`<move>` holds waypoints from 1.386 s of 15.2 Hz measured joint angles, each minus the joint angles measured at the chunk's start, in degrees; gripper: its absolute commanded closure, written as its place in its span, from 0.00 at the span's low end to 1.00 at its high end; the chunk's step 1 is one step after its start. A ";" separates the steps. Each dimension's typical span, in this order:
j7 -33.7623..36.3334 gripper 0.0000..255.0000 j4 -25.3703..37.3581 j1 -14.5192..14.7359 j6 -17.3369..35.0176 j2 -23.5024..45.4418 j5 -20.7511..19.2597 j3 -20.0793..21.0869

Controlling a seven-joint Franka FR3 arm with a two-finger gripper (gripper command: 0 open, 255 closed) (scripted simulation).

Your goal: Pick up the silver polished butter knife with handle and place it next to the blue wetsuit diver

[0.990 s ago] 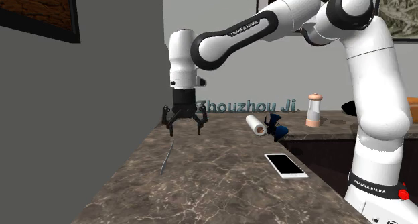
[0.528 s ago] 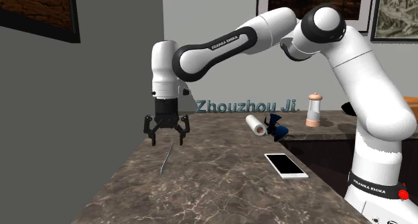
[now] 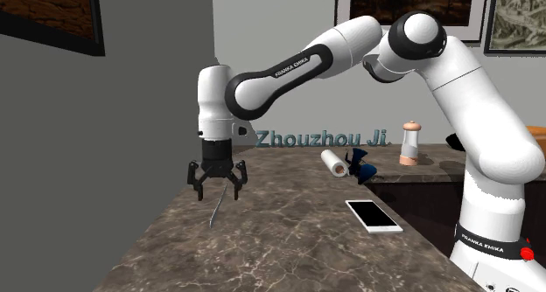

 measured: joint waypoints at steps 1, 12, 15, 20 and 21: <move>0.01 0.00 -0.02 0.01 0.04 0.02 -0.01 -0.01; 0.03 1.00 -0.02 0.02 0.06 0.03 -0.02 -0.01; 0.03 1.00 -0.02 0.02 0.06 0.03 -0.02 -0.01; -0.49 1.00 1.26 -0.31 -2.33 -1.28 0.84 0.53; -0.56 1.00 1.57 -0.36 -2.92 -1.60 1.04 0.65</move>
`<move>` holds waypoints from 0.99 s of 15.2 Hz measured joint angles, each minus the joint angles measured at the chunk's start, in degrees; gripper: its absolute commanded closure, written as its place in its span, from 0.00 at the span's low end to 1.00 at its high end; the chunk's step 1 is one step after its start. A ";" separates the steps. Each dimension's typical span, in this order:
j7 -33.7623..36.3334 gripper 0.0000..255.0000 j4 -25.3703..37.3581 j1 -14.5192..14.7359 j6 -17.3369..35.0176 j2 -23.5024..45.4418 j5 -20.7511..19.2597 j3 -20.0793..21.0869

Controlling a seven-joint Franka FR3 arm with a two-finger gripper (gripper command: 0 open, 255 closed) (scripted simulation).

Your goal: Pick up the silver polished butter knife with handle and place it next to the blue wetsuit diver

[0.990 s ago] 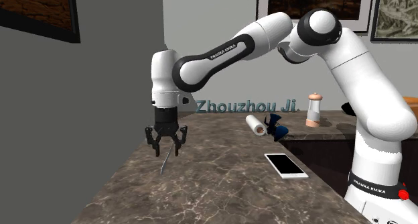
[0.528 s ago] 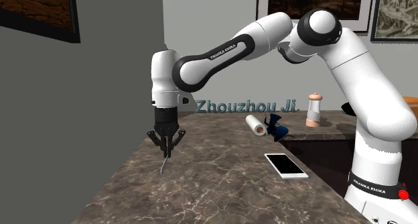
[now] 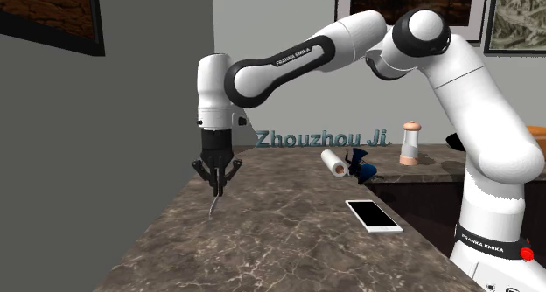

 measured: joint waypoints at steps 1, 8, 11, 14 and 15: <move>-0.08 1.00 0.38 -0.02 -0.55 -0.20 0.15 0.09; -0.62 1.00 3.53 -0.09 -5.07 -1.84 1.28 0.79; -0.85 1.00 5.24 -0.04 -7.18 -2.36 1.68 1.03; -0.94 1.00 7.27 0.21 -9.42 -2.64 1.94 1.21; -0.95 1.00 7.78 0.27 -10.01 -2.75 2.02 1.27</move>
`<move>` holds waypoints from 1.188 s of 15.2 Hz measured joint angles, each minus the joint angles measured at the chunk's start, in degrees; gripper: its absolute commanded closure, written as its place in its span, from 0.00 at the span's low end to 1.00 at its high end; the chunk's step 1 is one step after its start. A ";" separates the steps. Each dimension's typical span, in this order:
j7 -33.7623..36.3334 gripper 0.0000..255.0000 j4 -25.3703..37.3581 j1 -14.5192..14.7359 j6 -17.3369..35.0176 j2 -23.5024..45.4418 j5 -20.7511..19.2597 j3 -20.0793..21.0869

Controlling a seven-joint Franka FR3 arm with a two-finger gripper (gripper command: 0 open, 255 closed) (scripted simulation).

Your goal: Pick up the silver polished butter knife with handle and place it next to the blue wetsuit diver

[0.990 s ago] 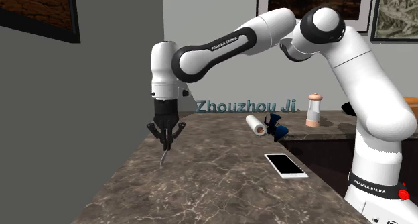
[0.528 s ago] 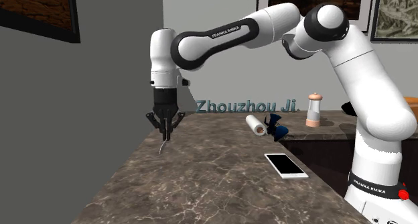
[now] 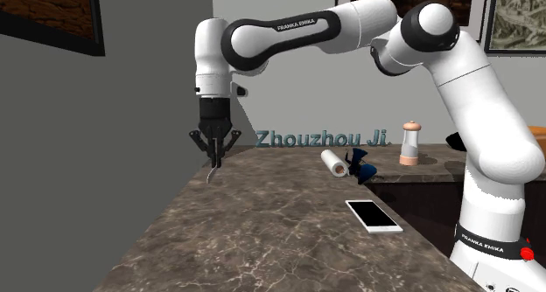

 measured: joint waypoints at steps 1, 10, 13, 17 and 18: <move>-0.14 1.00 0.48 -0.04 -0.56 -0.11 0.09 0.03; -0.47 1.00 6.83 0.70 -7.33 -0.75 0.62 0.43; -0.39 1.00 10.43 1.57 -10.18 -0.03 0.30 0.40; -0.45 1.00 14.17 2.32 -13.51 0.34 0.14 0.43; -0.46 1.00 15.47 2.63 -14.56 0.57 0.02 0.41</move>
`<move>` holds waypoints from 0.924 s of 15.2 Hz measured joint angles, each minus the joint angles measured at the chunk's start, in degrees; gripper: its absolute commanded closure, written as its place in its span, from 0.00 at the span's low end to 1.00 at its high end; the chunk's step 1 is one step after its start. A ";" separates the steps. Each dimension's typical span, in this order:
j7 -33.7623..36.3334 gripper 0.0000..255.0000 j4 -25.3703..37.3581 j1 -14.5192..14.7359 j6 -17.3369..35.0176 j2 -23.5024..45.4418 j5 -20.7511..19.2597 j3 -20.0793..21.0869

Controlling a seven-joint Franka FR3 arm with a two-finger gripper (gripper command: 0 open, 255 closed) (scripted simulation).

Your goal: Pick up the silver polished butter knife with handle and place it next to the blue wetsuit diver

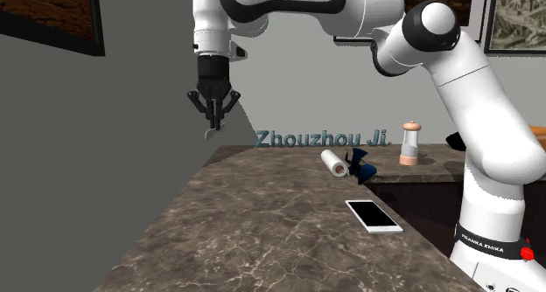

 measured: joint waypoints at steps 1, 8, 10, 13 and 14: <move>0.01 1.00 0.90 0.21 -0.80 0.09 -0.05 0.01; -6.40 1.00 -10.54 -8.66 2.39 -9.19 5.16 0.19; -9.84 1.00 -15.84 -12.34 4.07 -13.46 7.74 -0.23; -14.61 1.00 -20.50 -16.19 5.01 -17.89 10.49 -1.37; -16.18 1.00 -21.89 -17.27 5.42 -19.05 11.20 -1.86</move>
